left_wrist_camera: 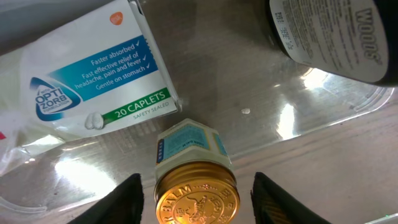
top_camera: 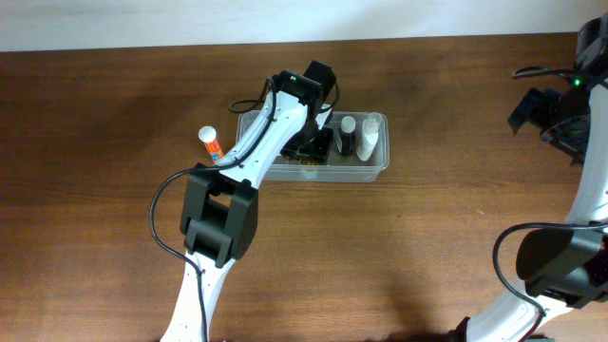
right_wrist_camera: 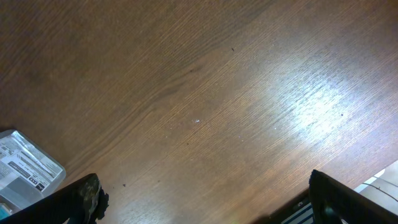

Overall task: Pack container
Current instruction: 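Release the jar and move the left gripper up over the orange tube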

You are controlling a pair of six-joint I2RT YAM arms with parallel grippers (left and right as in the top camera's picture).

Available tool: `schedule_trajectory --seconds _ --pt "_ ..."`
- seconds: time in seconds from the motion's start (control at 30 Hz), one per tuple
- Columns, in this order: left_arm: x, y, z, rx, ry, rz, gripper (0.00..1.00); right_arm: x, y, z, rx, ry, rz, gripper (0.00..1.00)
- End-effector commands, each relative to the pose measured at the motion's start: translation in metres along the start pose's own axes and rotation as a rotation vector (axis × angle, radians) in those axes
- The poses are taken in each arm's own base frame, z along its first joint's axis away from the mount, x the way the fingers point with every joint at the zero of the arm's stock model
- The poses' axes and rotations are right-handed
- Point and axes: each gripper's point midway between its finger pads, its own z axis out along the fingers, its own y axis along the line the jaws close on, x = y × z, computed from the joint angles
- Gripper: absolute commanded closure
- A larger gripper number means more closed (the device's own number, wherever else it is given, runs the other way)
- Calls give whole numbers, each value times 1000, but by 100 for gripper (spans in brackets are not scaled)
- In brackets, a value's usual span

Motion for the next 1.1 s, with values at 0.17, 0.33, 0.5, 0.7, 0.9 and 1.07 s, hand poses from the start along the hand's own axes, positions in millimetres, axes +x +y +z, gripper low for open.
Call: schedule_trajectory --seconds 0.17,0.33,0.5,0.7,0.9,1.07 --pt "-29 6 -41 15 -119 -10 34 0 0 2 -1 3 -6 2" --pt "-47 24 -87 8 -219 -37 25 0 0 2 -1 3 -6 2" --pt "-41 61 -135 -1 -258 -115 1 0 0 2 -1 3 -6 2" --pt "-18 119 -167 -29 -248 -170 0 0 0 2 -1 3 -6 2" --pt "-13 158 -176 -20 -266 -259 1 0 0 2 -1 3 -6 2" --pt "-10 176 -178 -24 -268 -297 1 0 0 2 -1 3 -6 2"
